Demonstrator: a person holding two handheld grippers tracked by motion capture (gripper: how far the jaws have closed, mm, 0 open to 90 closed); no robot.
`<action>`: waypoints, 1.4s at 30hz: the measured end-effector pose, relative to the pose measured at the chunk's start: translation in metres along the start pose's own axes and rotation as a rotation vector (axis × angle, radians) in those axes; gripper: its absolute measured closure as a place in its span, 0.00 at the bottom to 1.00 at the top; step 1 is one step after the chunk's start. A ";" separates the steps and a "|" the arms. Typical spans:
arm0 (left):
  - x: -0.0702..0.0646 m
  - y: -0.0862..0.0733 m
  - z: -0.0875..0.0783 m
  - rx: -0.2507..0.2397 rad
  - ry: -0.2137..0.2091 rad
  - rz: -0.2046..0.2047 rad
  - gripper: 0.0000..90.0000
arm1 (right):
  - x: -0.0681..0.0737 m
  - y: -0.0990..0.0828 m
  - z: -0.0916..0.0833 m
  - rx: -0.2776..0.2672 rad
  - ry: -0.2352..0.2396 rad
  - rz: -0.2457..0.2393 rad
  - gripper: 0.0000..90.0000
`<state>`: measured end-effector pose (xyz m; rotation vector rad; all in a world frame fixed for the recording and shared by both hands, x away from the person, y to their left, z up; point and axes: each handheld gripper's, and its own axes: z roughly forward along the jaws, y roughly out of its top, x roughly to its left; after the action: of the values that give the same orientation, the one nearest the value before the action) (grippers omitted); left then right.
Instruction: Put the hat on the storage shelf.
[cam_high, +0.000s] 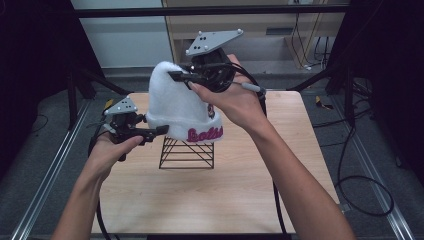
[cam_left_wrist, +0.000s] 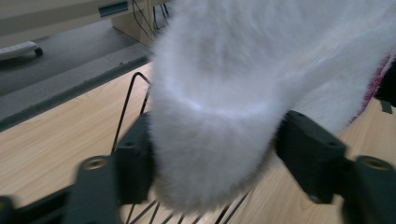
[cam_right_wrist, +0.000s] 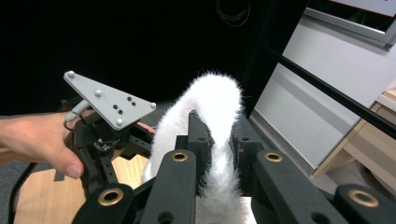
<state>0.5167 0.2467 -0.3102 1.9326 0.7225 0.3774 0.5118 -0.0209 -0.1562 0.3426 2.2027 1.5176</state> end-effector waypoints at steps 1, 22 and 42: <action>0.000 0.000 -0.001 0.001 0.006 -0.007 0.54 | -0.001 0.000 0.000 -0.001 -0.001 0.003 0.91; -0.004 0.004 0.009 0.003 0.150 0.009 0.73 | -0.021 -0.017 0.006 0.030 -0.046 0.032 0.91; 0.001 -0.010 0.020 0.000 0.199 -0.014 0.71 | -0.034 -0.040 0.022 0.084 -0.054 0.059 0.90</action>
<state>0.5247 0.2364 -0.3284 1.9060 0.8643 0.5664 0.5540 -0.0321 -0.1926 0.4741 2.2370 1.4313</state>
